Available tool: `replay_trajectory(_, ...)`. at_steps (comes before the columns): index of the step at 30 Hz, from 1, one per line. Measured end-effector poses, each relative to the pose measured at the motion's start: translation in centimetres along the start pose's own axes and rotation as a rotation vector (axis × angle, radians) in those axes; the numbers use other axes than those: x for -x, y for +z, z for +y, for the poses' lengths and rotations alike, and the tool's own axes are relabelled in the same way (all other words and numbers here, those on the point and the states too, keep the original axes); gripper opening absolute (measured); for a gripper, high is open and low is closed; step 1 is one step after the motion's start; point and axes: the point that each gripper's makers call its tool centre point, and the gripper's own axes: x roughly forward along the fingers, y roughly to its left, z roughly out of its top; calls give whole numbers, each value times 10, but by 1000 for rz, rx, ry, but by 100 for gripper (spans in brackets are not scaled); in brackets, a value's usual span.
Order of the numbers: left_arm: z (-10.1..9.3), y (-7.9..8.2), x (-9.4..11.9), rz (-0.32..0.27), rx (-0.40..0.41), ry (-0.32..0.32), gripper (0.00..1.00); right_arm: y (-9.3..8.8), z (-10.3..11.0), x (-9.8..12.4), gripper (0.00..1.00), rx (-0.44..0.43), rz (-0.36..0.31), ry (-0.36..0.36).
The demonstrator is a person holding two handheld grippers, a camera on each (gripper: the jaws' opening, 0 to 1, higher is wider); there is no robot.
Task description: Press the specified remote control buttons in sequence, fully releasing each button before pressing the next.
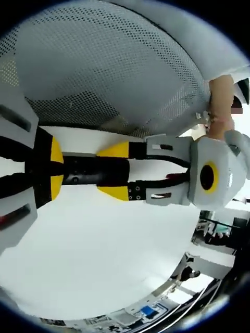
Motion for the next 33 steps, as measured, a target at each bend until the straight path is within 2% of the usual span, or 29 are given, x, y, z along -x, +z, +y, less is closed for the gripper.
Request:
replay_trajectory(5, 0, 0, 0, -1, 1, 0, 25, 0, 1, 0, 2, -16, -2, -22)
replay_trajectory(9, 0, 0, 0, -1, 0, -1, 25, 0, 2, 0, 2, 40, 8, -45)
replay_trajectory(10, 0, 0, 0, -1, 0, -1, 25, 0, 1, 0, 3, 82, 21, -51)
replay_trajectory(11, 0, 0, 0, -1, 0, -1, 25, 0, 2, -1, 3, 103, 27, -49)
replay_trajectory(16, 0, 0, 0, -3, 0, -1, 25, 0, -1, -1, 3, 76, 28, -25)
replay_trajectory(20, 0, 0, 0, -4, 1, -2, 25, 1, 1, -2, 3, 107, 53, 5)
replay_trajectory(22, 0, 0, 0, -4, 1, -3, 25, -1, 1, -2, 3, 42, 78, 34)
replay_trajectory(24, 0, 0, 0, -6, 3, -3, 25, 0, -1, -2, 3, -31, 95, 32)
replay_trajectory(28, 0, 0, 0, -3, 2, -3, 25, 0, 0, -3, 3, -44, 111, -10)
replay_trajectory(30, 0, 0, 0, -1, 2, -3, 25, -1, 0, -2, 3, -48, 89, -39)
replay_trajectory(33, 0, 0, 0, -2, 2, -3, 25, 0, -1, -1, 3, -85, 0, -71)
